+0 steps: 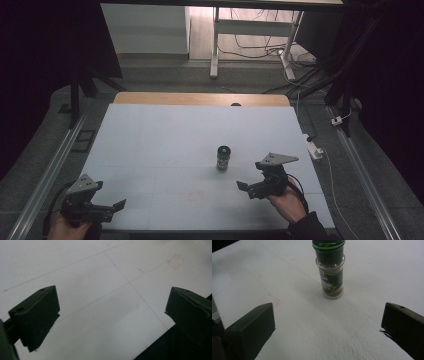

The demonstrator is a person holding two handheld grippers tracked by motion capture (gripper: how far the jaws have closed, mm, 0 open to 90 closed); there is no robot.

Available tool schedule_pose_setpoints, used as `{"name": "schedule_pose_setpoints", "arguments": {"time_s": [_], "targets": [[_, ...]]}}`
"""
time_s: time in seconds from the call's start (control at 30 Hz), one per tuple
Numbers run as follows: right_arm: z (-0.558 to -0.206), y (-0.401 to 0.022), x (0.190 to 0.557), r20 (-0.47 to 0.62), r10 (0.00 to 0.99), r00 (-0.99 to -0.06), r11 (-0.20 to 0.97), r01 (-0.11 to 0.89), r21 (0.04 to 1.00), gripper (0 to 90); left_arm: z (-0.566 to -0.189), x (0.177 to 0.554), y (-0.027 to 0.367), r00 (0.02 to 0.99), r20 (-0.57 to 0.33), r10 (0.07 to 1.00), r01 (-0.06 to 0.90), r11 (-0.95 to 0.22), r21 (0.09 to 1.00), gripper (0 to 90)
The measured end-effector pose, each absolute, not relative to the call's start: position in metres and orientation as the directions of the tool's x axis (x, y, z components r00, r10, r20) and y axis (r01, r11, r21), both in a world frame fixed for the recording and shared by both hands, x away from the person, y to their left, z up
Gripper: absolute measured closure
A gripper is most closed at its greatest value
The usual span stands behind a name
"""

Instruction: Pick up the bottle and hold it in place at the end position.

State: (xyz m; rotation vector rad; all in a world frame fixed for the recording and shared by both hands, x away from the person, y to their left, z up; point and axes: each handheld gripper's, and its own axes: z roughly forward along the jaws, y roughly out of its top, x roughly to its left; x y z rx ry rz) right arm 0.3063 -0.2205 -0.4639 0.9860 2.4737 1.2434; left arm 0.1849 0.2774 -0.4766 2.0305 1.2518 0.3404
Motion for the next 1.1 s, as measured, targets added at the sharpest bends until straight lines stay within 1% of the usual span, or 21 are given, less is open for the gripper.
{"name": "schedule_pose_setpoints", "arguments": {"time_s": [0.5,0.77,1.1], "targets": [[-0.48,-0.189,0.336,0.046,0.627,-0.777,0.494,0.443,0.748,0.0,-0.477,0.185,0.278,0.494,-0.142,0.858,0.671,-0.272,0.69,0.4],[-0.487,-0.178,0.346,0.067,0.624,-0.778,0.494,0.46,0.738,0.0,-0.477,0.185,0.278,0.494,-0.146,0.857,0.671,-0.269,0.691,0.3],[-0.5,-0.161,0.363,0.043,0.621,-0.783,0.519,0.452,0.725,0.0,-0.477,0.185,0.279,0.494,-0.148,0.857,0.671,-0.267,0.692,0.2]]}}
